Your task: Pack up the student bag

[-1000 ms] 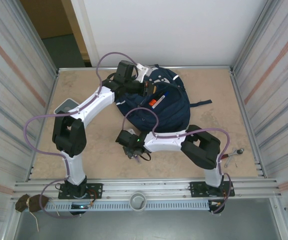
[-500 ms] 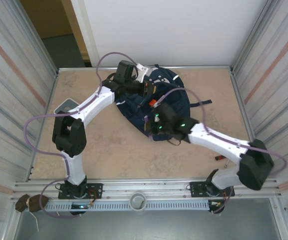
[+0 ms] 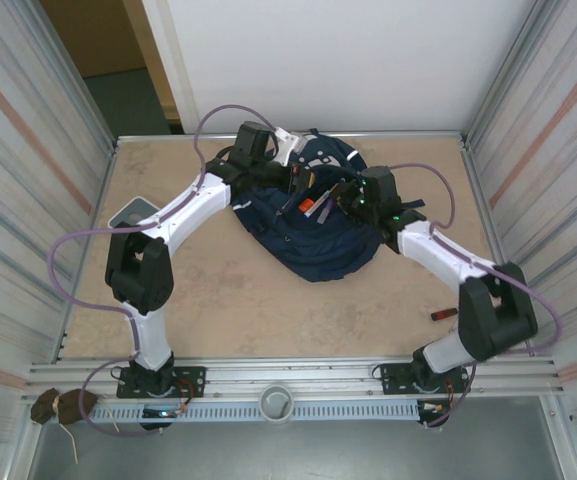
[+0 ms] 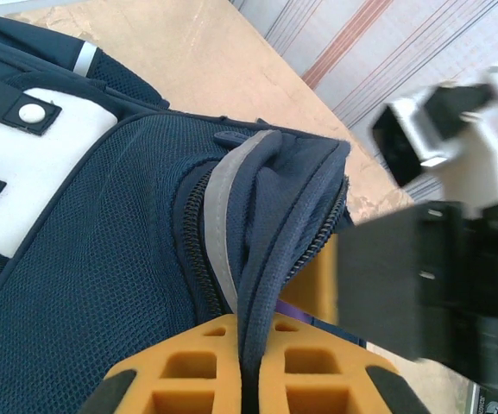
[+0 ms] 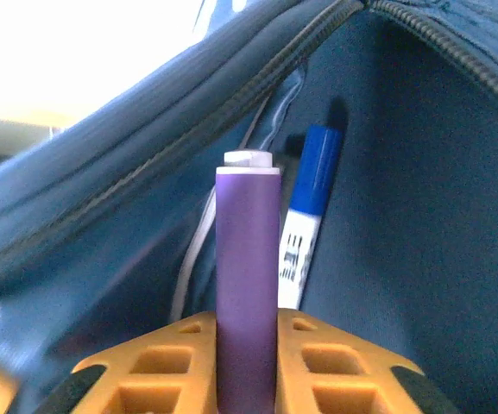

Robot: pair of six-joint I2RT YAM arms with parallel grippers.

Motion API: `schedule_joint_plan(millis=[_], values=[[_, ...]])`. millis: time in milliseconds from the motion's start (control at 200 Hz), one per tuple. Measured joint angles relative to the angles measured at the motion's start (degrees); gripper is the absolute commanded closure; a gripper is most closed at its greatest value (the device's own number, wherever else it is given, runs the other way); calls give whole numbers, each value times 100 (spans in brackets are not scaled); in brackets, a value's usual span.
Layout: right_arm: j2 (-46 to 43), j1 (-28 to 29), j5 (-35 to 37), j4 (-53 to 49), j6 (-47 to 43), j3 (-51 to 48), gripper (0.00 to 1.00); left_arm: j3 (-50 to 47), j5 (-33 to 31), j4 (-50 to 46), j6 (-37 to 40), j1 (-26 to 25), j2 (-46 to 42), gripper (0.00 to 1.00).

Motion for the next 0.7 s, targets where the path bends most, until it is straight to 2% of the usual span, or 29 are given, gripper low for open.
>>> schedule_joint_plan(millis=[140,346,451,581,701], values=[[422,2,42,83,188,317,58,0,0,0,-4,-9,0,100],[74,31,63,-59,-129,304,57,-72,2,48,-2,-9,0,100],[-481,39,70,-302,-498,87,56,-144,4,116,-2,-11,-2,100],[-1362,-4,131,-743,-1067,-192,50,-286,0,245,4,-26,-7,100],[-2151,-291,280,-1309,-1631,-354,45,-522,-44,372,68,-120,-7,98]])
